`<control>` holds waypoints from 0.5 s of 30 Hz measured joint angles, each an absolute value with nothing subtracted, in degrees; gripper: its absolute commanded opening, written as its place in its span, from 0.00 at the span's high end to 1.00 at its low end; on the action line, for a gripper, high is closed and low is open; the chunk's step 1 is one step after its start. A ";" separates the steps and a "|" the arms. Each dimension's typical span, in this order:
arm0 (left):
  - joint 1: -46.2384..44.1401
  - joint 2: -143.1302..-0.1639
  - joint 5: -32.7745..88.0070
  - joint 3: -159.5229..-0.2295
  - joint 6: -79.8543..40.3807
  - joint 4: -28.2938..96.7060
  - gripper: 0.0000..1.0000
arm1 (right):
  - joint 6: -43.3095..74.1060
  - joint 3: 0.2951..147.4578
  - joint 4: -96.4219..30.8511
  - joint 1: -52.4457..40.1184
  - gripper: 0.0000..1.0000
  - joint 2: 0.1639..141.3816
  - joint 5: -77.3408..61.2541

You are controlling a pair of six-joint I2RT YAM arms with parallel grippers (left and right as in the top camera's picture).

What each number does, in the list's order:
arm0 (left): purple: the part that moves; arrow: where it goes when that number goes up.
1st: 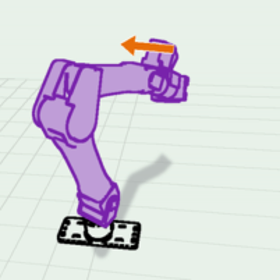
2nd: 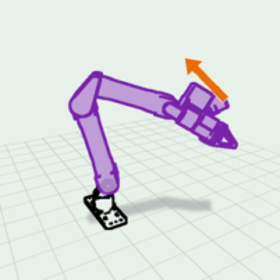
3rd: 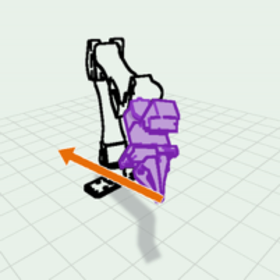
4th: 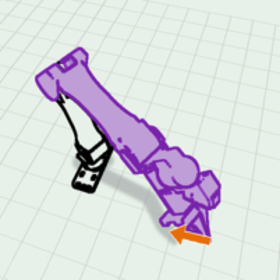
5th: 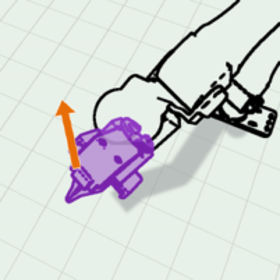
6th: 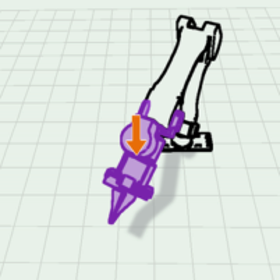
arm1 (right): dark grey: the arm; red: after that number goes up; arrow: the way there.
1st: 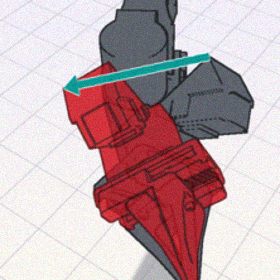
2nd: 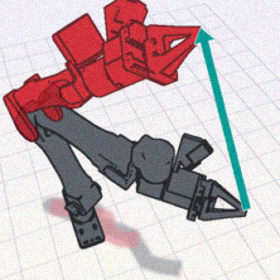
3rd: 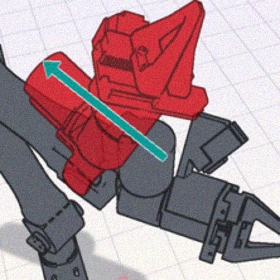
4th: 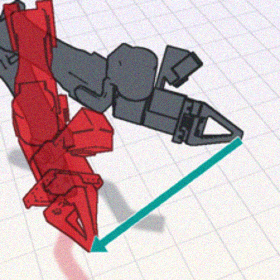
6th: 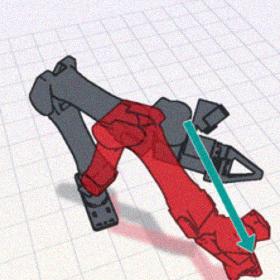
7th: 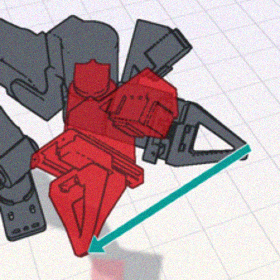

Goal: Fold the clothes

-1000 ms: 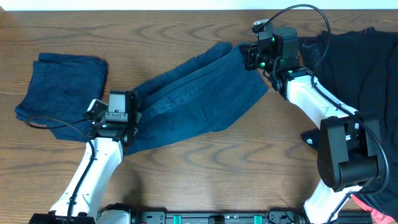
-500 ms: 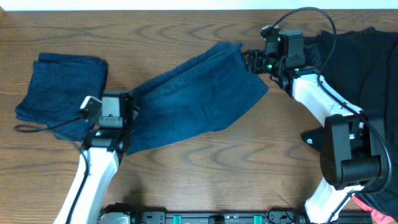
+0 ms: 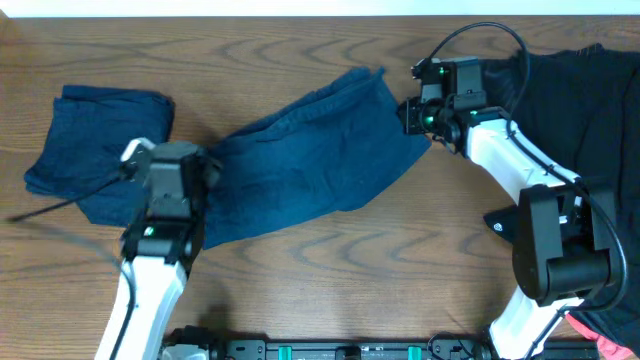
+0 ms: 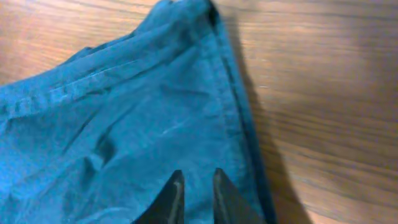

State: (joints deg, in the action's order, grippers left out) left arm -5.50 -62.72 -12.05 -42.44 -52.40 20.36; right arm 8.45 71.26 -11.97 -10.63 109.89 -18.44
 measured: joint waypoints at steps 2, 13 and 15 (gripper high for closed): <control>-6.20 -67.11 -10.66 -42.44 -52.14 19.88 0.29 | 8.23 71.29 -11.75 -11.27 0.81 110.15 -18.41; -6.98 -89.82 -3.38 -42.44 -51.13 18.35 0.29 | 7.60 71.92 -14.33 -11.68 0.88 118.52 -18.79; -6.96 -90.45 -2.42 -42.92 -50.89 19.35 0.29 | 7.14 72.40 -16.40 -11.70 0.96 118.52 -18.06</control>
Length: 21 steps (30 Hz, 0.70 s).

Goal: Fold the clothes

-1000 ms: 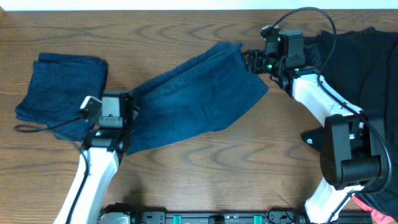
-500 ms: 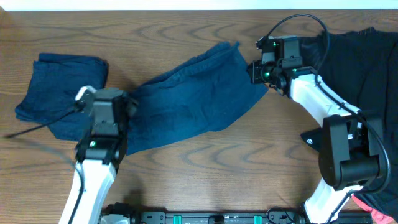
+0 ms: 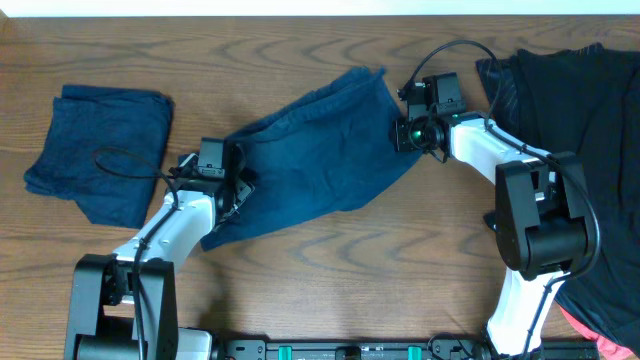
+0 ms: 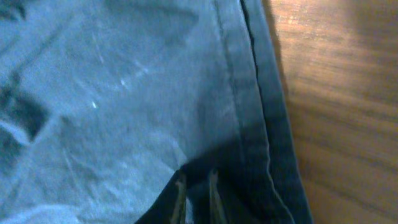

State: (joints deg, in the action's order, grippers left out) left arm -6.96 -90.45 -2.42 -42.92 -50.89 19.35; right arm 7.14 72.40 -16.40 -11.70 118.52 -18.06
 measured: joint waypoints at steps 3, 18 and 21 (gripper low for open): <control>-6.81 -90.45 0.47 -43.57 -50.63 22.37 0.29 | 7.66 73.52 -21.93 -11.57 0.99 118.06 -14.96; -6.96 -90.43 11.16 -44.64 -38.00 32.75 0.28 | 14.76 72.69 -50.39 -4.38 0.99 111.57 0.45; -6.26 -90.61 11.00 -45.23 -36.82 32.84 0.28 | 14.94 72.53 -53.30 -4.38 0.99 109.73 1.61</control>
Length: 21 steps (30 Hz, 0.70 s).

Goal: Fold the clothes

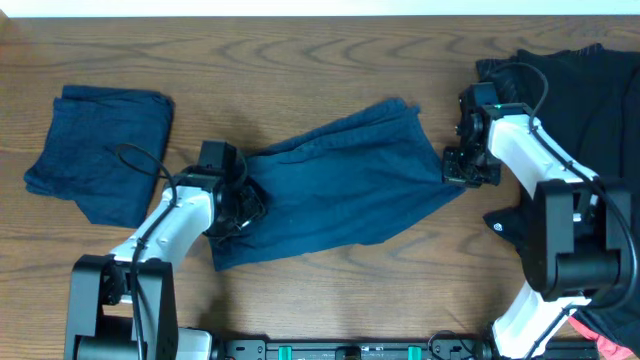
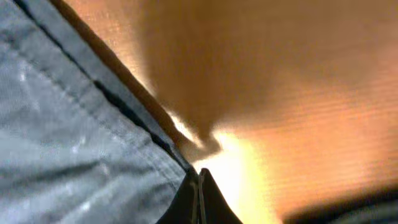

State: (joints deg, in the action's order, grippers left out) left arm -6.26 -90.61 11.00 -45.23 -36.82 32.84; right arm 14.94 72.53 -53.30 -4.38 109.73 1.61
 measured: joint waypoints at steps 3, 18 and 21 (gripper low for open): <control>-5.04 -91.13 10.55 -48.10 -34.94 37.65 0.28 | 15.07 72.53 -53.93 -4.51 0.98 107.68 2.20; -3.53 -85.76 -4.36 -59.70 -30.79 52.93 0.02 | 13.76 72.49 -50.63 -5.30 0.43 93.78 0.10; -3.40 -86.76 -4.91 -59.55 -30.79 52.29 0.02 | 13.56 72.49 -50.70 -5.98 0.43 93.49 -0.27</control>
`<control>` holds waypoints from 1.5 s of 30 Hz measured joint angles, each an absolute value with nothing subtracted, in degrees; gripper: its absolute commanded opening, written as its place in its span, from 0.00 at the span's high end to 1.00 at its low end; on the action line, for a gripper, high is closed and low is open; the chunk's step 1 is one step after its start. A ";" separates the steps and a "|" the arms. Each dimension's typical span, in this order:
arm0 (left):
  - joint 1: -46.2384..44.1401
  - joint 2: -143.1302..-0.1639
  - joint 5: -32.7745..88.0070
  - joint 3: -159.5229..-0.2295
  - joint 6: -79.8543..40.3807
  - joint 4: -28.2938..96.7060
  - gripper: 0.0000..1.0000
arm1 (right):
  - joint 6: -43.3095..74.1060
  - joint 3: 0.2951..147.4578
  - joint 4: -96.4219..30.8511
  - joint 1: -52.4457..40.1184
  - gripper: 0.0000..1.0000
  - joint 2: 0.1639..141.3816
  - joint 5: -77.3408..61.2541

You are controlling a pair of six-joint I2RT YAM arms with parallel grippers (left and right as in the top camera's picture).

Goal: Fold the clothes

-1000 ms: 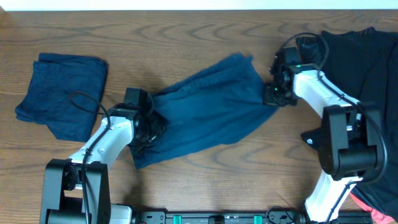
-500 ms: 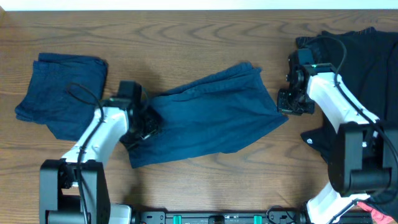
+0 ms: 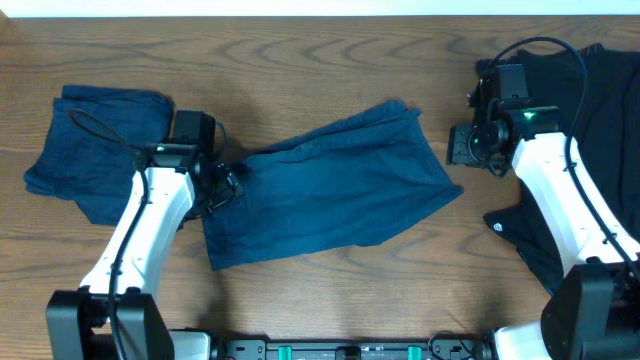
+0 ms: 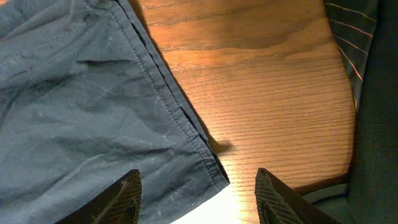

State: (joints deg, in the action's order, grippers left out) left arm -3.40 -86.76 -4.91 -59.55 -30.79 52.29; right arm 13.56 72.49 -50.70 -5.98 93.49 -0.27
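Note:
A dark blue garment (image 3: 330,190) lies spread flat across the middle of the table. Its right hem and lower right corner (image 4: 211,169) show in the right wrist view. My right gripper (image 4: 202,199) hangs open above that corner, one finger (image 4: 127,196) over the cloth and the other over bare wood. From overhead, the right gripper (image 3: 458,145) sits just off the garment's right edge. My left gripper (image 3: 220,188) is at the garment's left edge; whether its fingers are open or shut is hidden from above.
A folded blue cloth (image 3: 95,150) lies at the far left. A heap of black clothes (image 3: 600,110) covers the right side of the table, close behind my right arm, and its edge (image 4: 373,93) shows at the right of the wrist view.
My right gripper was shut low at the garment's right hem; now it is open, higher and farther back. The left arm has shifted up and left along the garment's left edge.
The garment first lay bunched on a diagonal, with my grippers near its two ends. Then both were down on the cloth. Then the garment lay farther right and flatter, my right gripper shut at its hem. Now it lies spread and the right gripper has let go.

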 measured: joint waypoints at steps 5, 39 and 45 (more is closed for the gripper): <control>-3.33 -90.39 -3.64 -58.33 -30.09 49.34 0.02 | 13.39 72.47 -50.74 -6.50 0.43 93.49 -0.51; -1.23 -103.02 7.11 -58.19 -20.01 37.76 0.05 | 12.93 72.47 -51.42 -7.64 0.43 93.49 -0.69; -1.23 -103.81 7.16 -59.75 -18.09 39.33 0.03 | 12.95 72.47 -51.55 -7.64 0.43 93.49 -0.64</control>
